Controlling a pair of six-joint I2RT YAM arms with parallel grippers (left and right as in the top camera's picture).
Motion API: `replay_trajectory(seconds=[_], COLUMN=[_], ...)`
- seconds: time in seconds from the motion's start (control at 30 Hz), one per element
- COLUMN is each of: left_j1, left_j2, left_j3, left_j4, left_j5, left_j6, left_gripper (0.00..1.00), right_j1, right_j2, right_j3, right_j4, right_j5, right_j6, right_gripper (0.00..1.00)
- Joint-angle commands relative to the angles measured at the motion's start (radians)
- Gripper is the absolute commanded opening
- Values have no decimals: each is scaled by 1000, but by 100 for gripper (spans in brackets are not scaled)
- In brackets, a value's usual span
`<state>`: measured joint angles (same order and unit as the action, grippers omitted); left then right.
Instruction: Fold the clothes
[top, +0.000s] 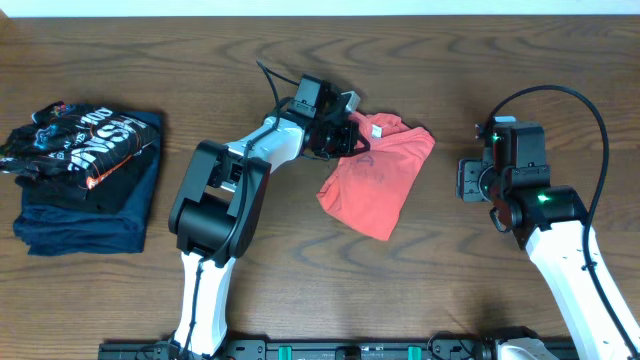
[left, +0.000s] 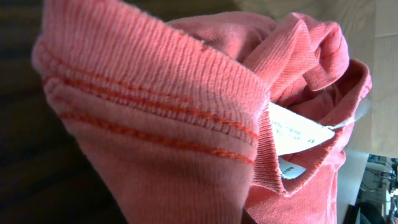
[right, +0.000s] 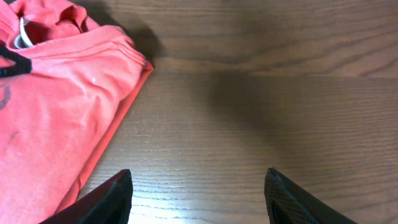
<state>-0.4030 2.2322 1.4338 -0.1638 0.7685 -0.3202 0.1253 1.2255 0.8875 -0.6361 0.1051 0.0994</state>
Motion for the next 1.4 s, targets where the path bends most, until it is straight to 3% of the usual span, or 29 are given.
replay_trajectory(seconds=[0.0, 0.17, 0.37, 0.8, 1.07, 1.37], left_j1=[27, 83, 164, 480, 747, 889], left_j2=[-39, -230, -503, -937, -932, -734], left_j3=[-16, -16, -16, -16, -16, -16], left_j4=[-65, -220, -378, -433, -401, -310], left_j5=[-55, -280, -610, -795, -810, -810], left_j6=[26, 108, 106, 107, 98, 53], left_gripper=[6, 6, 6, 6, 6, 6], right_j1=[-11, -11, -11, -11, -11, -11], right_j2=[-10, -10, -10, -10, -10, -10], right_j3=[15, 15, 15, 15, 15, 15], right_j4=[-4, -6, -7, -10, -14, -21], right_j5=[4, 23, 24, 53, 53, 53], right_j6=[12, 12, 12, 12, 12, 12], right_gripper=[66, 66, 67, 67, 66, 67])
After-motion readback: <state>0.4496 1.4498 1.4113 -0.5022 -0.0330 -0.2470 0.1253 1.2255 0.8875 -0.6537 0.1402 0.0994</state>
